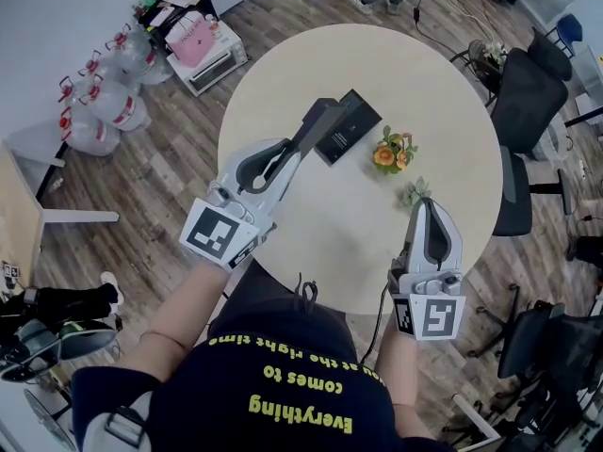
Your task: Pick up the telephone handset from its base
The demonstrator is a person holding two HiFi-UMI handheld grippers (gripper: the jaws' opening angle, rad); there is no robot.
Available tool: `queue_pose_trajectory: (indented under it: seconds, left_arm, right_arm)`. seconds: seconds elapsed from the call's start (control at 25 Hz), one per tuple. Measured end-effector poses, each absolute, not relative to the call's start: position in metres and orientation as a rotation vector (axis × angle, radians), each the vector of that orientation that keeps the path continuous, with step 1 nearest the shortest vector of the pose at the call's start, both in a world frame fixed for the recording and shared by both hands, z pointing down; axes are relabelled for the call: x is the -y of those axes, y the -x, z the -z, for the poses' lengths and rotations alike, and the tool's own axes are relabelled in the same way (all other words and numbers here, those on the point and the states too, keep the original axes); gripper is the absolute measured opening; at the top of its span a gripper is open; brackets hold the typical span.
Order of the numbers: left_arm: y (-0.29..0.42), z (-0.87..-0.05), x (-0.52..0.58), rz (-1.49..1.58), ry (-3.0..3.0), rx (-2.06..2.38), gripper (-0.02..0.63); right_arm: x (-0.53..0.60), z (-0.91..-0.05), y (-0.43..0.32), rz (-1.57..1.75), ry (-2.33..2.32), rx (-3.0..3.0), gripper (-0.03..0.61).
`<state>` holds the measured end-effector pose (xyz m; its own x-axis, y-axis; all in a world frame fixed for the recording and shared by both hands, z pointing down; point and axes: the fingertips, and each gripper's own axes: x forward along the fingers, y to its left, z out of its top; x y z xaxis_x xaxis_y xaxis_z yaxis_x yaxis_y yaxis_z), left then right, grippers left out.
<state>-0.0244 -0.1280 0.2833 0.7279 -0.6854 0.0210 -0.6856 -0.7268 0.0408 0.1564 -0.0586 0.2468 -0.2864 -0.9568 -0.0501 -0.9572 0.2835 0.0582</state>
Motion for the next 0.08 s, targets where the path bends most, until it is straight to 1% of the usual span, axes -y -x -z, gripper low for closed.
queue_pose_trajectory:
  seconds: [0.08]
  left_arm:
    - [0.0248, -0.2827, 0.1295, -0.004, -2.874, 1.147, 0.067]
  right_arm:
    - [0.0587, -0.2464, -0.1572, -0.121, 1.877, -2.509, 0.011]
